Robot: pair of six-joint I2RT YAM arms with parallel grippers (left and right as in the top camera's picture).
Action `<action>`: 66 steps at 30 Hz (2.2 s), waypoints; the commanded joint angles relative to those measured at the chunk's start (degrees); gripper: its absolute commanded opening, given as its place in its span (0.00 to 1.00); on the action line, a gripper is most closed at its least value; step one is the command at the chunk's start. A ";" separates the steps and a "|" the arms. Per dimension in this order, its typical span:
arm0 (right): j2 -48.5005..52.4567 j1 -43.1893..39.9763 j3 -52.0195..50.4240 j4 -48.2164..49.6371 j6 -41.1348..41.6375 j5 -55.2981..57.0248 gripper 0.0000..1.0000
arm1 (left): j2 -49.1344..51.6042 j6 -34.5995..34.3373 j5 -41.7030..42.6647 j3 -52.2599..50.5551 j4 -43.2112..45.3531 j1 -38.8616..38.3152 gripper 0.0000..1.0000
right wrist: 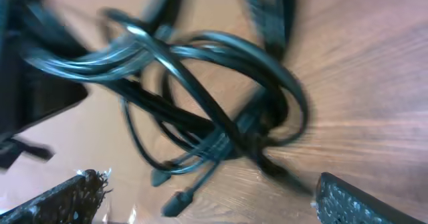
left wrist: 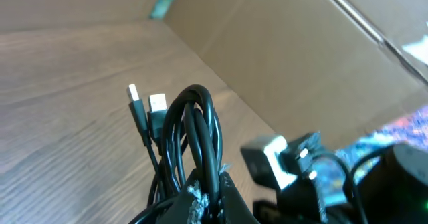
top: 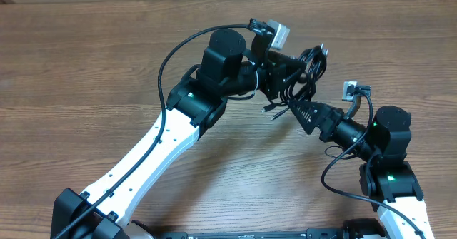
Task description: Untangle cables
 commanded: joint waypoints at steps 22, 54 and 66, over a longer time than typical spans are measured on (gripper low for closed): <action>2.27 0.00 0.76 -1.33 9.03 4.48 1.00 | -0.96 -3.34 -10.16 1.36 2.78 -6.23 0.04; 2.27 -0.02 0.76 -1.38 8.61 4.09 1.00 | -0.96 -4.22 -10.14 1.36 4.37 -6.54 0.04; 2.27 -0.02 0.76 -1.53 8.57 4.31 1.00 | -0.96 -4.44 -10.14 1.36 5.11 -6.54 0.04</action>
